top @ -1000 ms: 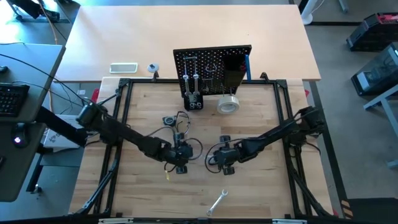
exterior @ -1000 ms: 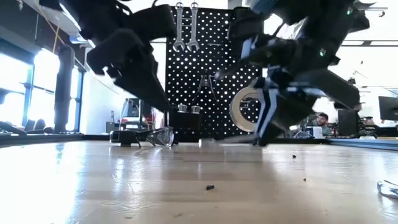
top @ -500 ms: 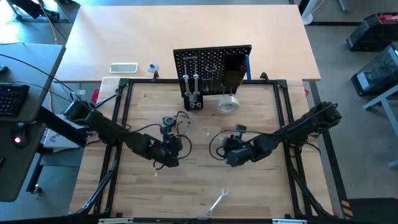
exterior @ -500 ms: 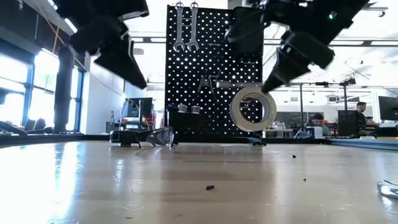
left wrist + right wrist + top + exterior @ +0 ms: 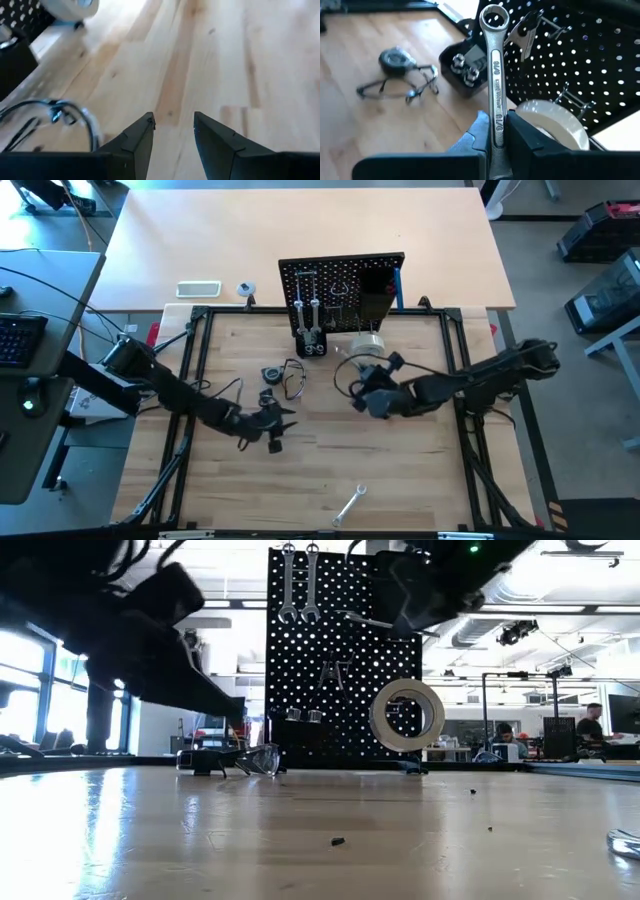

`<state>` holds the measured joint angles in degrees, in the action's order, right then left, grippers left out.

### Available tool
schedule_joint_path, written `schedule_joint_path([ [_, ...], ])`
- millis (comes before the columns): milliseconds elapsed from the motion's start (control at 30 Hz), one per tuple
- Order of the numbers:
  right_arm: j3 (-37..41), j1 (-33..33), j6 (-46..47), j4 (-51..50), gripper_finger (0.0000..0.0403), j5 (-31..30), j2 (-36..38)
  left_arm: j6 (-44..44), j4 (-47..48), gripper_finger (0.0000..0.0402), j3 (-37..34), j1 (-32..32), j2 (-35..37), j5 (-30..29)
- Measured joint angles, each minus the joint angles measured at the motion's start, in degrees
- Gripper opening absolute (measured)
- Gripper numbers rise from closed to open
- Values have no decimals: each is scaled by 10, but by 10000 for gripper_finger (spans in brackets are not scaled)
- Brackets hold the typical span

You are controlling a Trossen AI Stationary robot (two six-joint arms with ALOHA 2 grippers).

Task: Hang tools onto peg board
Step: Hang the top wrench on the pegboard

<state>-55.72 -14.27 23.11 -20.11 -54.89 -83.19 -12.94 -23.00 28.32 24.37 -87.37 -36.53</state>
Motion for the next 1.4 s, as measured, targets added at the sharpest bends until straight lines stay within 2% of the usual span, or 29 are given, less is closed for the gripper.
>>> schedule_joint_path([
  [267,4,42,39,76,28,17,-17,51,-313,133,-126,-17,-2,3],
  [467,4,40,56,149,28,-15,-65,97,-446,133,-142,-63,-30,60],
  [567,4,43,91,174,28,-49,-99,108,-471,133,-132,-92,-52,111],
  [800,4,43,186,244,28,-109,-164,45,-477,133,-121,-120,-104,214],
  [967,4,30,205,317,28,-161,-192,29,-474,133,-125,-120,-126,277],
  [1167,3,25,202,377,28,-211,-193,25,-477,133,-129,-119,-129,340],
  [1400,-7,45,216,420,28,-211,-192,25,-476,133,-130,-115,-129,385],
])
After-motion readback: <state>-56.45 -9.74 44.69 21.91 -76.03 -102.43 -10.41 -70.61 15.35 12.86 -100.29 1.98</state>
